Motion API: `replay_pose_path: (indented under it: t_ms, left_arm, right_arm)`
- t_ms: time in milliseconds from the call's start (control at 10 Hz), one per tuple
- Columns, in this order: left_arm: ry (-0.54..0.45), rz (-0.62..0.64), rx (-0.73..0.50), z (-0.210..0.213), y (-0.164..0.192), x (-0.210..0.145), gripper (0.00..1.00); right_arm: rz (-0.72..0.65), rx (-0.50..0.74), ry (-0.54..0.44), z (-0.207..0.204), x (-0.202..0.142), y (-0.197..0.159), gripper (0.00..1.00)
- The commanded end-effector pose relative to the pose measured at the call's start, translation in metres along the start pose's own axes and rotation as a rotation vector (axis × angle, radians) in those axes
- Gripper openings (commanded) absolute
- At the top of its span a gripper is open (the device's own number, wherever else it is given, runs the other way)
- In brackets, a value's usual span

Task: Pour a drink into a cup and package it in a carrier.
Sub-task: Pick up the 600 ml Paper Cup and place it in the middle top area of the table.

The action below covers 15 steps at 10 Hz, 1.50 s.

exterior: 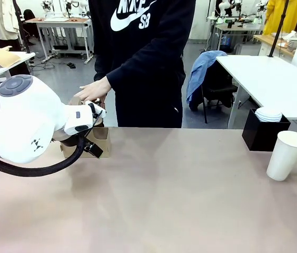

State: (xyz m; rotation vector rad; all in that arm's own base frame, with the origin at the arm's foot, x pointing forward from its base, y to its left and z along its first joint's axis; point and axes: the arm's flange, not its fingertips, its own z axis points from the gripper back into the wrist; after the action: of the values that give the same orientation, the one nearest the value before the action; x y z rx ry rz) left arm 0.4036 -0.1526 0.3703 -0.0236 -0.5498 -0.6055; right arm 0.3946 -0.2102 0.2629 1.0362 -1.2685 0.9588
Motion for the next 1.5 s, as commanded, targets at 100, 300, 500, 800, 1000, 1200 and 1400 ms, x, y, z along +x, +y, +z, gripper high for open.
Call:
replay_pose_path:
  t_ms: [100, 300, 500, 800, 1000, 1200, 1400]
  left_arm:
    - [-0.001, 0.001, -0.001, 0.000, 0.000, 0.000, 1.00]
    - [-0.001, 0.001, -0.001, 0.000, 0.000, 0.000, 1.00]
    - [-0.001, 0.001, -0.001, 0.000, 0.000, 0.000, 1.00]
    - [-0.001, 0.001, -0.001, 0.000, 0.000, 0.000, 1.00]
    - [-0.001, 0.001, -0.001, 0.000, 0.000, 0.000, 1.00]
    - [-0.001, 0.001, -0.001, 0.000, 0.000, 0.000, 1.00]
    - [-0.001, 0.001, -0.001, 0.000, 0.000, 0.000, 1.00]
  right_arm:
    - [-0.021, -0.027, -0.007, -0.021, -0.002, 0.000, 1.00]
    - [-0.052, -0.056, -0.009, -0.031, -0.007, -0.005, 1.00]
    - [-0.044, -0.117, -0.015, -0.036, -0.012, -0.010, 1.00]
    - [-0.039, -0.158, -0.024, -0.040, -0.014, -0.013, 1.00]
    - [-0.057, -0.176, -0.035, -0.050, -0.018, -0.017, 1.00]
    - [-0.088, -0.144, -0.026, -0.063, -0.024, -0.019, 1.00]
    - [-0.099, -0.134, -0.021, -0.074, -0.027, -0.022, 1.00]
